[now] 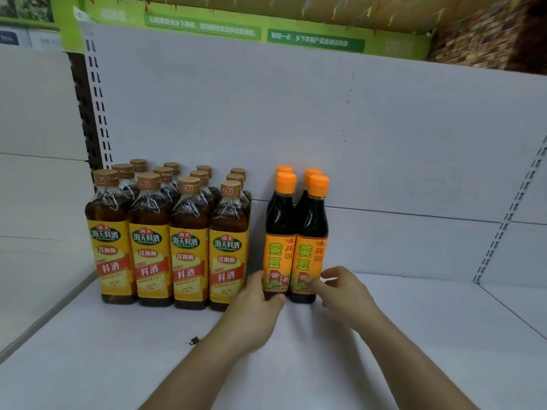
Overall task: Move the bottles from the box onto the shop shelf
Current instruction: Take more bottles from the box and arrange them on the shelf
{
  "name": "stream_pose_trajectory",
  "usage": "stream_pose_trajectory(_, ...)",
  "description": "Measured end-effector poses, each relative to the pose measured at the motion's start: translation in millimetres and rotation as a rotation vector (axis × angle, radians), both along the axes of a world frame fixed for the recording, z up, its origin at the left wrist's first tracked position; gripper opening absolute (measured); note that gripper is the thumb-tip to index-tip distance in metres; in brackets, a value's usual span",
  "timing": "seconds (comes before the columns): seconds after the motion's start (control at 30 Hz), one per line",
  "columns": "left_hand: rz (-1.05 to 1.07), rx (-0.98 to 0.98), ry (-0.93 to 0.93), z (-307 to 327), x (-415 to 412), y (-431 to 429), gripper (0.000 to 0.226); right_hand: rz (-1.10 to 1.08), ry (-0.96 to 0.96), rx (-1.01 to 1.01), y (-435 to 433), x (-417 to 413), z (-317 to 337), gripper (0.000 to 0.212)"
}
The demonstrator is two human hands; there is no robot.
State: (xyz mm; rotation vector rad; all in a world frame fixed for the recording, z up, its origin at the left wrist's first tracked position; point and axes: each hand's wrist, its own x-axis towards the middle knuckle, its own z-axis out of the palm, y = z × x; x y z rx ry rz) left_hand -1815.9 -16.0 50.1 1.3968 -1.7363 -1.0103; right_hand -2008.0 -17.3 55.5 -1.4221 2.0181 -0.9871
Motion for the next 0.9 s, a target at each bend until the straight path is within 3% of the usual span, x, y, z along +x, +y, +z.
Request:
stream_pose_trajectory(0.13,-0.052,0.02,0.002,3,11,8,0.043,-0.044,-0.014,0.003,15,6,-3,0.061)
stream_pose_trajectory(0.53,-0.172,0.039,0.001,5,12,29,0.054,-0.102,-0.052,-0.037,76,7,11,0.045)
stream_pose_trajectory(0.7,-0.276,0.054,0.002,6,-9,43,0.057,-0.132,-0.078,-0.038,102,-13,18,0.029)
stream_pose_trajectory(0.9,-0.341,0.056,0.048,5,-50,62,0.054,-0.229,-0.112,-0.075,140,-47,20,0.028)
